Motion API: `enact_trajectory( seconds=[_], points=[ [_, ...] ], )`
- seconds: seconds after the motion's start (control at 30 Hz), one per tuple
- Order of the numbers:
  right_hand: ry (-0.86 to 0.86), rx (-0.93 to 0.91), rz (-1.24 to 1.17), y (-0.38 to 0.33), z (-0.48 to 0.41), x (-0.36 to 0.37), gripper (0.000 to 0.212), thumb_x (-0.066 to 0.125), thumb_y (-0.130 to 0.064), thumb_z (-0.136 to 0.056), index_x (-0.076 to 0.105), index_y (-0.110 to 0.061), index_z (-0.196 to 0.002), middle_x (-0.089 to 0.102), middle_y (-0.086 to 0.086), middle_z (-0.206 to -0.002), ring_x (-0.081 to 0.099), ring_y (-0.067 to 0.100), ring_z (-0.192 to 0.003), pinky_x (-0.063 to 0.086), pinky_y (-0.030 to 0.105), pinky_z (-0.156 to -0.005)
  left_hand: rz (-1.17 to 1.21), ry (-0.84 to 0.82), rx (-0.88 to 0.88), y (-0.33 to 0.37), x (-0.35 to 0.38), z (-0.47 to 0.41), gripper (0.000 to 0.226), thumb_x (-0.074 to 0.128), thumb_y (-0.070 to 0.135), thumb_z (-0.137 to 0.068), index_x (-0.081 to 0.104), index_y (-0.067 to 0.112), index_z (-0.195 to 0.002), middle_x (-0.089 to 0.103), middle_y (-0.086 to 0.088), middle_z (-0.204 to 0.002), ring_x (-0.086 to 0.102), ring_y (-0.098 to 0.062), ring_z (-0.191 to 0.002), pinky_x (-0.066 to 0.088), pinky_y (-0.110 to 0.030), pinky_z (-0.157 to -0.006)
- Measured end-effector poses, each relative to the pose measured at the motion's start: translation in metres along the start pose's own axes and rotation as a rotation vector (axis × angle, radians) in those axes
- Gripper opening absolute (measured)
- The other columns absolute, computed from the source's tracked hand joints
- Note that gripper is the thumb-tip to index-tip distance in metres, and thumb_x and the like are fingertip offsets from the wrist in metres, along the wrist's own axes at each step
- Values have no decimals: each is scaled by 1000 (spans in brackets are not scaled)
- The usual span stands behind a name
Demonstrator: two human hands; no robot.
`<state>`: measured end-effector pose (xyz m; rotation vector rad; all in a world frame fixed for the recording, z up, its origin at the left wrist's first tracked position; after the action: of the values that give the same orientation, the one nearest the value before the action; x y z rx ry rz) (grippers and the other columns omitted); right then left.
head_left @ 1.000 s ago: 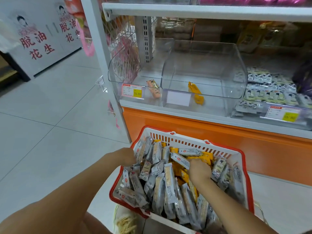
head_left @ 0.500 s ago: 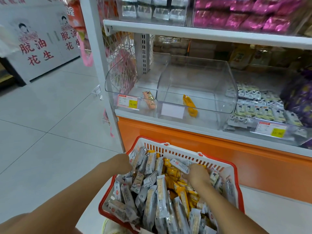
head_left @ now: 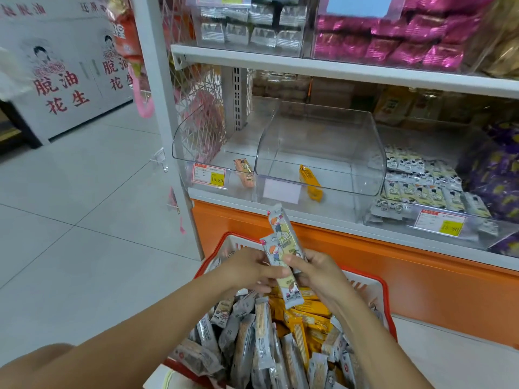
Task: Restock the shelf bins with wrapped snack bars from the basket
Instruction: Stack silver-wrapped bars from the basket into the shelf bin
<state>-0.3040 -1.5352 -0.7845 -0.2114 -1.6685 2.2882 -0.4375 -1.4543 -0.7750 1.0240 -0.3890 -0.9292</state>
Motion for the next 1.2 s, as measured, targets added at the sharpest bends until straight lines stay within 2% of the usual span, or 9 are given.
enact_trajectory(
  seconds=[0.13, 0.27, 0.43, 0.5, 0.6, 0.73, 0.9, 1.07, 1.2],
  points=[
    [5, -115, 84, -25, 13, -2, 24, 68, -31, -85, 71, -18, -105, 75, 4, -98, 72, 19, -86, 58, 31, -74, 109, 57, 55, 13, -2, 4, 46, 78, 24, -76, 64, 4, -115, 70, -12, -108, 69, -19, -95, 57, -27, -80],
    [53, -216, 249, -40, 21, -9, 36, 59, -51, -82, 70, -27, -107, 66, 4, -110, 66, 14, -99, 53, 35, -89, 432, 30, 78, 28, -6, 8, 32, 73, 17, -77, 62, -1, -101, 72, -9, -95, 69, -22, -88, 57, -33, -84],
    [36, -195, 205, -50, 29, -21, 32, 60, -40, -89, 66, -27, -118, 70, -5, -106, 65, 14, -88, 55, 33, -87, 605, -73, 134, 44, -3, 13, 34, 71, 10, -71, 57, -2, -100, 69, -16, -100, 68, -24, -88, 58, -38, -83],
    [93, -246, 195, -56, 34, -25, 35, 60, -33, -91, 59, -32, -126, 65, -6, -109, 61, 8, -74, 55, 23, -73, 559, -91, 136, 51, 2, 15, 7, 68, 8, -76, 68, 2, -75, 71, -16, -100, 67, -24, -91, 57, -36, -83],
    [165, -411, 286, -64, 38, -28, 36, 59, -39, -90, 50, -47, -124, 61, -12, -114, 63, 6, -97, 49, 19, -71, 515, -144, 154, 62, 10, 14, 42, 60, 5, -84, 67, 12, -43, 73, -9, -88, 68, -22, -87, 54, -37, -89],
    [248, -573, 390, -77, 46, -29, 35, 54, -46, -86, 50, -55, -120, 55, -20, -108, 57, 0, -99, 47, 13, -75, 490, -141, 225, 80, 16, 9, 9, 66, 11, -78, 74, 7, -81, 73, -11, -91, 71, -20, -82, 59, -30, -76],
    [556, -675, 898, -93, 53, -37, 80, 72, -58, -71, 42, -32, -141, 34, -12, -116, 33, 3, -113, 30, 13, -92, 397, -51, 351, 113, 26, 3, 43, 74, 16, -72, 63, -2, -110, 71, -15, -107, 68, -28, -100, 58, -35, -81],
    [717, -731, 914, -119, 51, -60, 53, 72, -34, -75, 55, -21, -123, 39, -10, -102, 40, 5, -97, 32, 12, -76, 253, -91, 488, 146, 35, -1, 43, 62, 32, -79, 63, 1, -109, 72, -10, -105, 69, -17, -95, 56, -26, -81],
    [827, -535, 824, -142, 42, -118, 39, 73, -32, -79, 54, -20, -110, 39, -3, -102, 47, 9, -86, 35, 12, -64, -375, 378, 667, 148, 21, -16, 28, 56, 35, -93, 66, 17, -111, 69, 9, -103, 61, -1, -98, 45, -21, -88]
  ],
)
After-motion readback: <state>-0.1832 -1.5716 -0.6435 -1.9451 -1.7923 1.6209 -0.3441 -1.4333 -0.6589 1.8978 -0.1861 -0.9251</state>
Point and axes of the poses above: each hand's wrist, its own z-axis away from the middle knuckle, its own x-axis out of the palm, y = z × x, the point moved 3 cm from there along -z, towards the middle knuckle
